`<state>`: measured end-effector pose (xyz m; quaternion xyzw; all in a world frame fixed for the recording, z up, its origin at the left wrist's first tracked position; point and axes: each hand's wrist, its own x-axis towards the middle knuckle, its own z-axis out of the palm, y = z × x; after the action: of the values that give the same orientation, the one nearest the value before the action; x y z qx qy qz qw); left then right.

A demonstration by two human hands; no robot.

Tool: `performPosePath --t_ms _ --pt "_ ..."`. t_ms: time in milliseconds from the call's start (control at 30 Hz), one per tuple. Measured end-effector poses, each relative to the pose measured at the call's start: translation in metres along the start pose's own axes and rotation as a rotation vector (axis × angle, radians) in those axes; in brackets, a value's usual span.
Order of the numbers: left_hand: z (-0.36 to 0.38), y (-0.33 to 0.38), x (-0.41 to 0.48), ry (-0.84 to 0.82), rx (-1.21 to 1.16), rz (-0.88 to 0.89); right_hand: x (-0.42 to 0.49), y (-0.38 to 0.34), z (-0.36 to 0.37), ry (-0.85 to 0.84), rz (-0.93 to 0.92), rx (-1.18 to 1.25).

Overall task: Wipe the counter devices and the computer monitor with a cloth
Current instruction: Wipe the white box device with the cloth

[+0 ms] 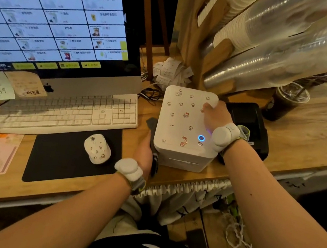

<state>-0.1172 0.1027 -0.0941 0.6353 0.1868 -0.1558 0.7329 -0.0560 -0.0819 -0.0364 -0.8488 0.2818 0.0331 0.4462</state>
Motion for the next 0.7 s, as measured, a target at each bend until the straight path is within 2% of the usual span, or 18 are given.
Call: performPosePath --t_ms 100,167,300,400,500,633,700 --pt "0.001 -0.015 0.004 0.116 -0.074 -0.041 -0.002 -0.001 -0.001 0.001 0.0 0.001" --pt "0.007 -0.012 -0.007 0.029 -0.018 0.013 -0.004 -0.002 -0.001 -0.003 -0.003 0.01" --pt "0.011 0.029 -0.002 -0.032 0.043 0.173 -0.006 -0.002 -0.003 -0.015 -0.005 0.055" --pt "0.009 0.05 0.026 -0.206 0.035 0.001 -0.007 0.001 -0.002 -0.026 -0.013 0.079" --pt "0.012 0.06 0.059 -0.229 0.212 0.009 -0.009 0.003 -0.002 -0.028 -0.017 0.078" --pt "0.028 0.084 0.088 -0.133 0.304 -0.049 -0.01 0.001 -0.003 -0.035 -0.024 0.098" --pt "0.037 0.096 0.096 -0.133 0.51 -0.016 -0.013 -0.001 -0.003 -0.04 -0.022 0.064"
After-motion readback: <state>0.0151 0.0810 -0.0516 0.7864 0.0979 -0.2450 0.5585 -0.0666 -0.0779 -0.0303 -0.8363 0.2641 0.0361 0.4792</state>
